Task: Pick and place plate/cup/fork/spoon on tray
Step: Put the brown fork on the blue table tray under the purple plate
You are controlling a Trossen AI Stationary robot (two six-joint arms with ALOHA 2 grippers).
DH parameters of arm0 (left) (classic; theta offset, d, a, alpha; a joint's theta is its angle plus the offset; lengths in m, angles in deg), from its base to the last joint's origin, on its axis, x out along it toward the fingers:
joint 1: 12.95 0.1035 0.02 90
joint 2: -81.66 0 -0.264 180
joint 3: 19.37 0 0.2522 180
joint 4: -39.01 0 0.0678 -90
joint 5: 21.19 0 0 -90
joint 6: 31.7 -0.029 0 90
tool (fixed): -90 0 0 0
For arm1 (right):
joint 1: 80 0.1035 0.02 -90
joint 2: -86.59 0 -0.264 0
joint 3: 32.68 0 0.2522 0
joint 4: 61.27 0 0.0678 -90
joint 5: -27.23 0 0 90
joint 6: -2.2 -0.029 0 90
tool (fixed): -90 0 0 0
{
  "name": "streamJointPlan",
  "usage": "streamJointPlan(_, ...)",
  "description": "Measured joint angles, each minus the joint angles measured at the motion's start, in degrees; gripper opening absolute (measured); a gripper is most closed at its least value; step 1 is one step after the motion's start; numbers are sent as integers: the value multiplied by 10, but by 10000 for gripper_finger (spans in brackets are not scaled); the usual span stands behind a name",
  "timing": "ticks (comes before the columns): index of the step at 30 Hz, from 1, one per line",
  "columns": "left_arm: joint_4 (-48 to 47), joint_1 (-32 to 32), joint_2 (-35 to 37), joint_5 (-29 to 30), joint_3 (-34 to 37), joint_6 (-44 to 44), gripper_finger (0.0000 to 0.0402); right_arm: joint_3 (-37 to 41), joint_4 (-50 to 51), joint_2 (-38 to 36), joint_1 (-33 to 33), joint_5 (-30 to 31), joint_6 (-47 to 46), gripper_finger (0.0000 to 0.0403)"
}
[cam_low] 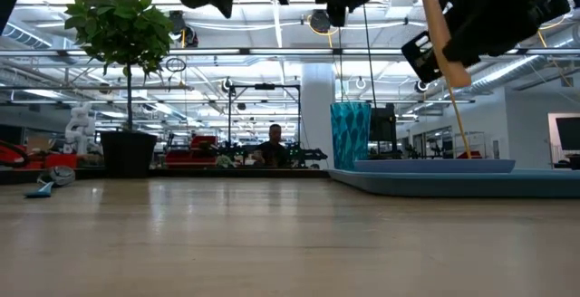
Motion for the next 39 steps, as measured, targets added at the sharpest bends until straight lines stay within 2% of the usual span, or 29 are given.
streamJointPlan(5,-15,0,-1,-13,0,-19,147,0,-9,13,-9,-38,0,40)
streamJointPlan(9,-7,0,-1,-71,0,-34,147,0,-25,13,-8,-51,5,42)
streamJointPlan(11,-8,-2,0,-81,0,-41,147,0,-30,13,-8,-71,5,40)
streamJointPlan(27,35,-18,-1,-101,1,-75,147,-1,-43,12,-8,-116,13,41)
streamJointPlan(33,94,-22,-50,-112,-13,-87,147,0,-48,13,-8,-117,12,42)
streamJointPlan(39,105,-22,-56,-138,-13,-104,147,0,-42,13,-8,-129,9,42)
